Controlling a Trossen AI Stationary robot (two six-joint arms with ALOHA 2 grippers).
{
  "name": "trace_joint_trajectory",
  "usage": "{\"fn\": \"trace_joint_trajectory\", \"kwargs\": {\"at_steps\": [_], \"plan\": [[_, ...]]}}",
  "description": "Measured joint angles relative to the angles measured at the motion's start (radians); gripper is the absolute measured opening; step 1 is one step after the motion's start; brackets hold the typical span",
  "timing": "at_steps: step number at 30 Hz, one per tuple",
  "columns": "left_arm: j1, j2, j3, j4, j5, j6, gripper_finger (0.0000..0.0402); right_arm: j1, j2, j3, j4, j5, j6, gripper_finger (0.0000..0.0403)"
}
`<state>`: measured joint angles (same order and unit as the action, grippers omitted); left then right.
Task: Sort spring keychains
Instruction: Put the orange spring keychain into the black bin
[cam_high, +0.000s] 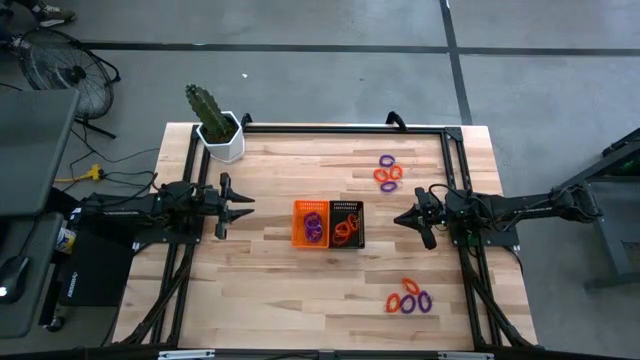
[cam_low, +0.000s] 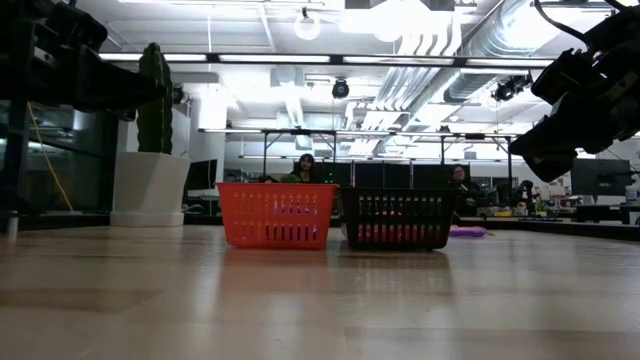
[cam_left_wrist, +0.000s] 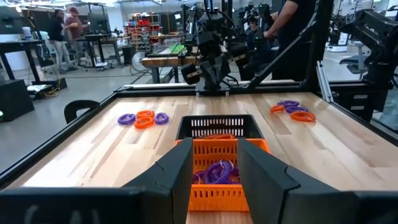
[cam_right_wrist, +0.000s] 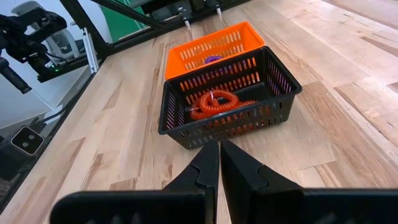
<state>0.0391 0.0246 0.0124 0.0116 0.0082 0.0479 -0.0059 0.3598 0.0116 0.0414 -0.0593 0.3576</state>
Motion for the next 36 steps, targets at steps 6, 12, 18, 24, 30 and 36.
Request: {"fn": "trace_joint_trajectory", "kwargs": {"at_steps": [6, 12, 18, 24, 30, 36], "plan": [[0.000, 0.000, 0.000, 0.000, 0.000, 0.000, 0.0122, 0.000, 0.000, 0.011, 0.042, 0.031, 0.037, 0.0012], [0.000, 0.000, 0.000, 0.000, 0.000, 0.000, 0.0122, -0.011, 0.047, 0.131, -0.069, 0.076, 0.026, 0.0012], [0.000, 0.000, 0.000, 0.000, 0.000, 0.000, 0.0122, -0.074, 0.195, 0.333, -0.229, 0.073, 0.017, 0.0012], [0.000, 0.000, 0.000, 0.000, 0.000, 0.000, 0.0122, -0.146, 0.414, 0.526, -0.363, 0.072, 0.015, 0.0012], [0.000, 0.000, 0.000, 0.000, 0.000, -0.001, 0.0122, -0.229, 0.662, 0.692, -0.444, 0.070, 0.015, 0.0012], [0.000, 0.000, 0.000, 0.000, 0.000, -0.001, 0.0122, -0.340, 0.892, 0.849, -0.595, 0.082, 0.139, 0.0012]]}}
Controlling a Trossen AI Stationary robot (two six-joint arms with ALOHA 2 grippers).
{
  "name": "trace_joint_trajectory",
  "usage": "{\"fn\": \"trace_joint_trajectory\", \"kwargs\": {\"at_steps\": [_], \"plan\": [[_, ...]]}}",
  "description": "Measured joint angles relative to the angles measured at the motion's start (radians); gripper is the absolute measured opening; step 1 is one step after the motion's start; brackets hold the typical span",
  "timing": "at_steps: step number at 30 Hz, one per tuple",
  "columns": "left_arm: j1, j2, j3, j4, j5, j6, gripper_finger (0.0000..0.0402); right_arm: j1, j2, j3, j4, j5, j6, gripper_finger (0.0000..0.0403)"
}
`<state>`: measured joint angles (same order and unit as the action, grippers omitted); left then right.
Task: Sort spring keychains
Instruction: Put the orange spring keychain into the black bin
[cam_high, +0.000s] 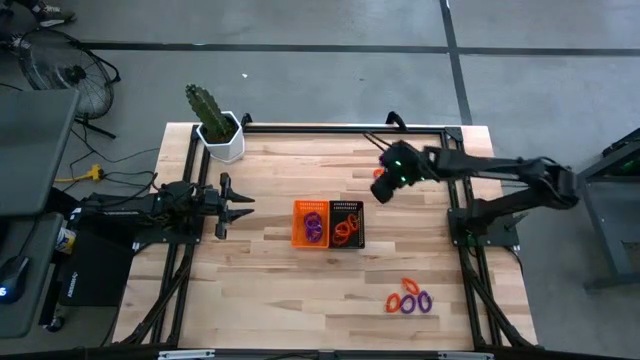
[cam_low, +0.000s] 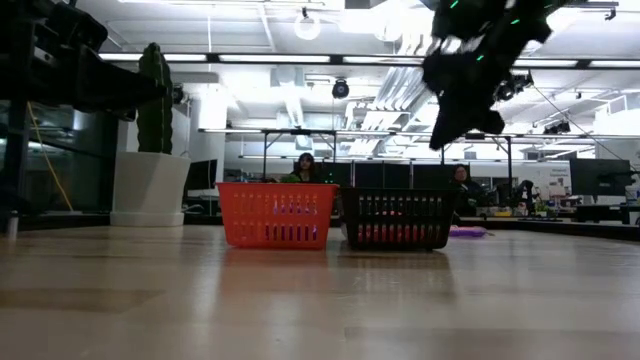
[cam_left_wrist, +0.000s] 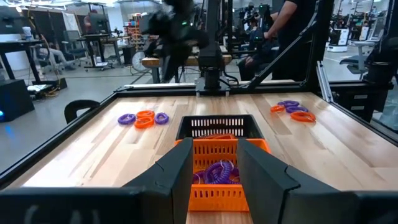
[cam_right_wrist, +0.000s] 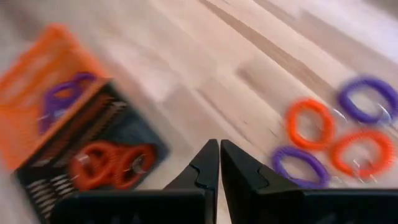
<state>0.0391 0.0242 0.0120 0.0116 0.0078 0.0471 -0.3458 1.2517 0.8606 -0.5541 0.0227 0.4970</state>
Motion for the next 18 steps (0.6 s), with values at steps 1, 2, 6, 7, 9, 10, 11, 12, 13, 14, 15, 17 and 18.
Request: {"fn": "trace_joint_trajectory", "kwargs": {"at_steps": [1, 2, 6, 7, 9, 10, 11, 12, 13, 14, 15, 17, 18], "plan": [[0.000, 0.000, 0.000, 0.000, 0.000, 0.000, 0.0122, -0.019, 0.033, 0.024, -0.028, 0.001, 0.016, 0.0012], [0.000, 0.000, 0.000, 0.000, 0.000, 0.000, 0.0122, -0.039, 0.065, 0.049, -0.053, 0.003, 0.020, 0.0012], [0.000, 0.000, 0.000, 0.000, 0.000, 0.000, 0.0122, -0.101, 0.175, 0.145, -0.145, 0.003, 0.030, 0.0025], [0.000, 0.000, 0.000, 0.000, 0.000, 0.000, 0.0122, -0.113, 0.200, 0.167, -0.169, 0.004, 0.038, 0.0031], [0.000, 0.000, 0.000, 0.000, 0.000, 0.000, 0.0122, -0.135, 0.247, 0.208, -0.210, 0.005, 0.045, 0.0049], [0.000, 0.000, 0.000, 0.000, 0.000, 0.000, 0.0122, -0.146, 0.270, 0.227, -0.229, 0.005, 0.045, 0.0060], [0.000, 0.000, 0.000, 0.000, 0.000, 0.000, 0.0122, -0.154, 0.294, 0.245, -0.250, 0.005, 0.045, 0.0071], [0.000, 0.000, 0.000, 0.000, 0.000, 0.000, 0.0122, -0.163, 0.318, 0.261, -0.273, 0.005, 0.045, 0.0084], [0.000, 0.000, 0.000, 0.000, 0.000, 0.000, 0.0122, -0.171, 0.342, 0.277, -0.293, 0.004, 0.046, 0.0098], [0.000, 0.000, 0.000, 0.000, 0.000, 0.000, 0.0122, -0.177, 0.366, 0.291, -0.310, -0.001, 0.046, 0.0111], [0.000, 0.000, 0.000, 0.000, 0.000, 0.000, 0.0122, -0.183, 0.389, 0.304, -0.322, -0.007, 0.046, 0.0125], [0.000, 0.000, 0.000, 0.000, 0.000, 0.000, 0.0122, -0.191, 0.433, 0.327, -0.337, -0.022, 0.038, 0.0153], [0.000, 0.000, 0.000, 0.000, 0.000, 0.000, 0.0122, -0.193, 0.454, 0.337, -0.337, -0.027, 0.024, 0.0166]]}}
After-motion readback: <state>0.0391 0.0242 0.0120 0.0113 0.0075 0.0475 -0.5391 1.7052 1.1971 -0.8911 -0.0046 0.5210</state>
